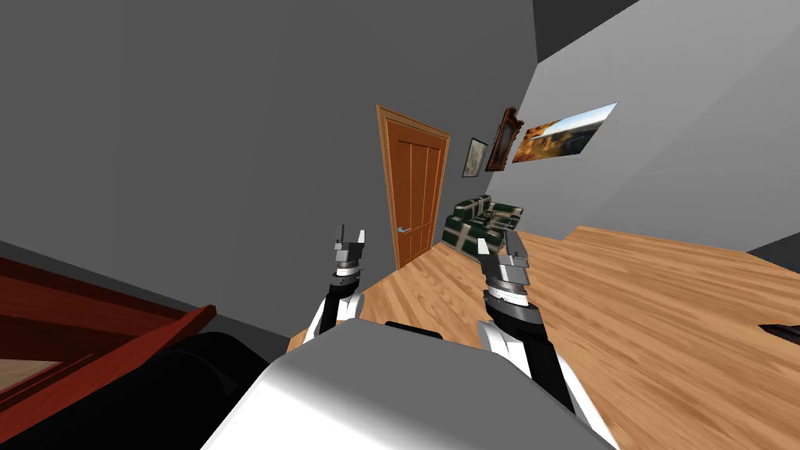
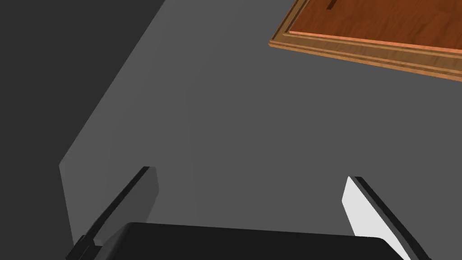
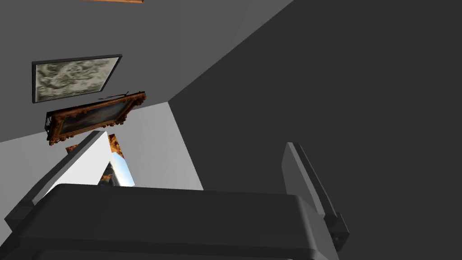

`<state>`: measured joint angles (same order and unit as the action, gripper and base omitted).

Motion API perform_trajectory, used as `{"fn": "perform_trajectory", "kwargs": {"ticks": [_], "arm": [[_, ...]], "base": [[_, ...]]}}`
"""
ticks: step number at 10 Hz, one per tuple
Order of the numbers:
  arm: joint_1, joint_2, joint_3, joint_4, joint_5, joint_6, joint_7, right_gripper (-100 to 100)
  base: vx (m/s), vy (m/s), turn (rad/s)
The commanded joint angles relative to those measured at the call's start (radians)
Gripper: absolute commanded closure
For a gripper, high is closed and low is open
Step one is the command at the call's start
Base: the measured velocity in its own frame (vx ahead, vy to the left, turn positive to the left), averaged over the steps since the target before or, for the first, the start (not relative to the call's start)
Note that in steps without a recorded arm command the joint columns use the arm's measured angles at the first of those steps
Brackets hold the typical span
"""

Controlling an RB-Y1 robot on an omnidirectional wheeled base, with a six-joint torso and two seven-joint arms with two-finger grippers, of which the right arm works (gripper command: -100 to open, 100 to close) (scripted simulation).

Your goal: Pull the door open

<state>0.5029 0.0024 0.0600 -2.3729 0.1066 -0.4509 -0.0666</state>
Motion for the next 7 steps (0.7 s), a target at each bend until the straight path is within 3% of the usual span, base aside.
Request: {"fn": "perform_trajectory", "kwargs": {"ticks": [1,7], "arm": [[-0.011,-0.007,-0.008,0.034,0.002,-0.007,-0.004,-100],[-0.051,-0.027,-0.038,0.16,0.008,-0.035,-0.018,-100]], "base": [[0.026,0.002,0.192],[0.058,-0.013,0.153]]}}
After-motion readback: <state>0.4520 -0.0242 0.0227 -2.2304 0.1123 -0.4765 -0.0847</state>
